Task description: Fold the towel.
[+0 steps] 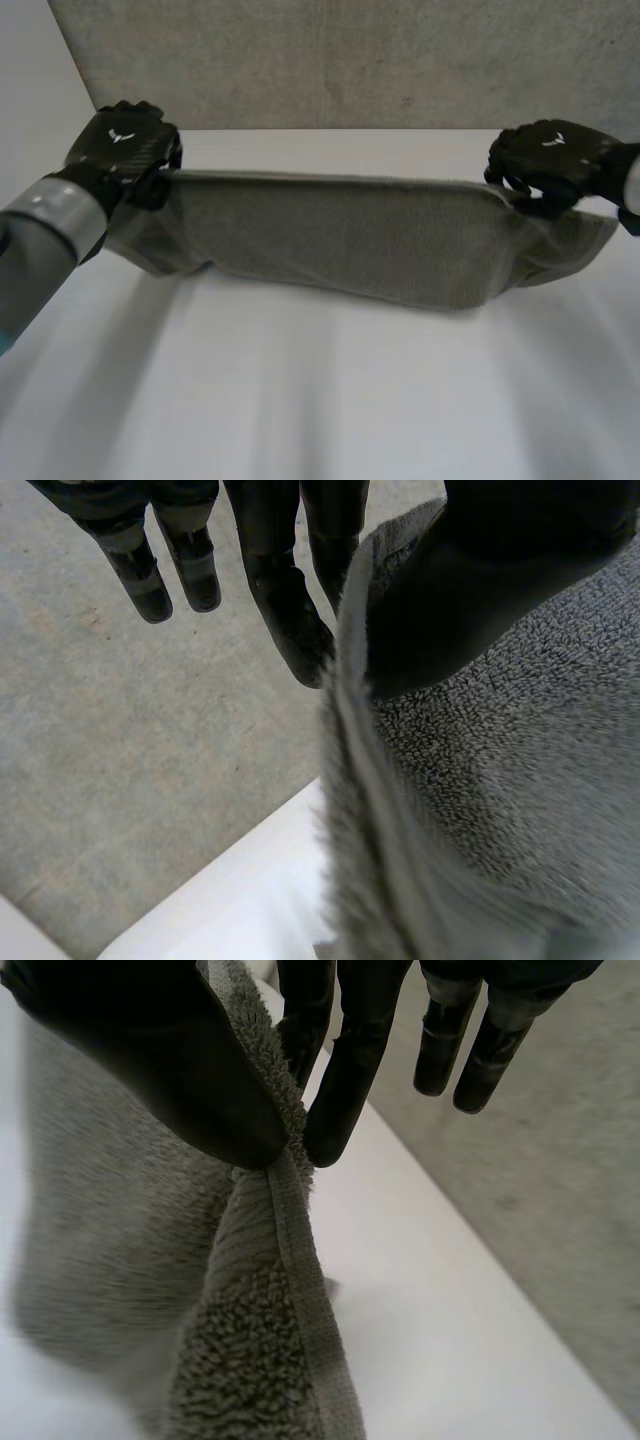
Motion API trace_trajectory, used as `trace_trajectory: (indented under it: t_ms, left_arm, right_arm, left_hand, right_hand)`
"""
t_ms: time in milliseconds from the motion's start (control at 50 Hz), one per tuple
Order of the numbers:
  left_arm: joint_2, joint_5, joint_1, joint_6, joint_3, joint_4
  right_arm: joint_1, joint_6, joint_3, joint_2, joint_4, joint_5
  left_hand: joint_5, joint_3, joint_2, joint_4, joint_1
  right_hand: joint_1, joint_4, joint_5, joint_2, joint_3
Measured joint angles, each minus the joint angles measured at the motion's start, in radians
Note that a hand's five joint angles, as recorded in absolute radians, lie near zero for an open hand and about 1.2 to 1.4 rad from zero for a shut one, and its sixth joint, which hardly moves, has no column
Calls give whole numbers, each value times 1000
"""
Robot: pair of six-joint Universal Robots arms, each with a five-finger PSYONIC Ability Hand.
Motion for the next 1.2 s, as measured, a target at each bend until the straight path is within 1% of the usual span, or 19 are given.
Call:
trace_trajectory:
  t_ms: [60, 80, 100, 120, 160, 220, 280, 340, 420, 520, 600, 720, 780, 880, 980, 1040, 1120, 1160, 1200]
  left_arm:
    - [-110, -3, -18, 2, 130, 4]
    - [-129, -3, -21, 2, 157, 5]
    - [-159, -3, -26, 3, 207, 7]
    - [-172, -3, -28, 2, 233, 9]
    - [-204, -3, -32, 0, 319, 21]
    - [-211, -3, -36, -7, 400, 65]
    - [-181, -3, -39, -17, 445, 143]
    - [-133, -4, -39, -24, 452, 220]
    - [-56, 1, -28, -29, 403, 320]
    - [-23, 10, -7, -25, 302, 362]
    - [-23, 22, 28, -20, 183, 363]
    - [-37, 90, 74, -15, -68, 361]
    - [-46, 123, 79, -12, -175, 360]
    - [-60, 151, 70, 1, -301, 356]
    - [-49, 155, 51, 25, -383, 326]
    - [-10, 153, 42, 34, -413, 278]
    - [74, 151, 36, 35, -433, 182]
    - [139, 152, 37, 33, -436, 112]
    - [186, 153, 39, 31, -436, 63]
  right_arm:
    - [64, 15, -127, 84, -70, 119]
    - [74, 16, -151, 96, -82, 139]
    - [96, 20, -209, 122, -114, 181]
    - [105, 23, -235, 131, -129, 198]
    - [139, 35, -336, 157, -198, 254]
    - [173, 69, -429, 154, -294, 290]
    - [194, 124, -467, 113, -378, 292]
    - [200, 180, -458, 63, -430, 271]
    - [192, 244, -353, -4, -465, 204]
    - [173, 254, -185, -57, -463, 138]
    - [154, 223, -31, -80, -455, 108]
    - [107, 127, 219, -96, -451, 74]
    - [76, 75, 327, -100, -451, 46]
    - [39, 22, 455, -118, -451, 2]
    - [12, 5, 562, -185, -449, -30]
    - [-11, 8, 616, -257, -443, -49]
    - [-67, 14, 671, -376, -417, -89]
    - [-114, 17, 693, -450, -385, -128]
    - [-149, 18, 704, -494, -357, -162]
  left_hand:
    - [0, 0, 0, 0, 0]
    - [0, 0, 0, 0, 0]
    - [0, 0, 0, 0, 0]
    - [0, 0, 0, 0, 0]
    - [0, 0, 0, 0, 0]
    - [0, 0, 0, 0, 0]
    - [0, 0, 0, 0, 0]
    - [0, 0, 0, 0, 0]
    - [0, 0, 0, 0, 0]
    - [0, 0, 0, 0, 0]
    - [0, 0, 0, 0, 0]
    - [0, 0, 1, 0, 0]
    - [0, 0, 1, 0, 0]
    - [0, 0, 1, 0, 0]
    - [0, 0, 1, 0, 0]
    - [0, 0, 1, 0, 0]
    - [0, 0, 1, 0, 0]
    - [0, 0, 1, 0, 0]
    - [0, 0, 1, 0, 0]
  right_hand:
    - [0, 0, 0, 27, 0]
    - [0, 0, 3, 38, 0]
    - [0, 0, 10, 54, 0]
    - [0, 0, 11, 56, 0]
    - [0, 0, 14, 57, 0]
    - [1, 0, 17, 57, 0]
    - [4, 0, 18, 57, 0]
    - [4, 0, 19, 57, 0]
    - [5, 0, 20, 57, 0]
    - [5, 0, 20, 57, 0]
    - [5, 0, 20, 57, 0]
    - [5, 0, 20, 57, 0]
    - [5, 0, 20, 57, 0]
    - [5, 0, 20, 57, 0]
    - [5, 0, 20, 57, 0]
    - [5, 0, 20, 57, 0]
    - [5, 0, 20, 57, 0]
    - [5, 0, 20, 57, 0]
    - [5, 0, 20, 57, 0]
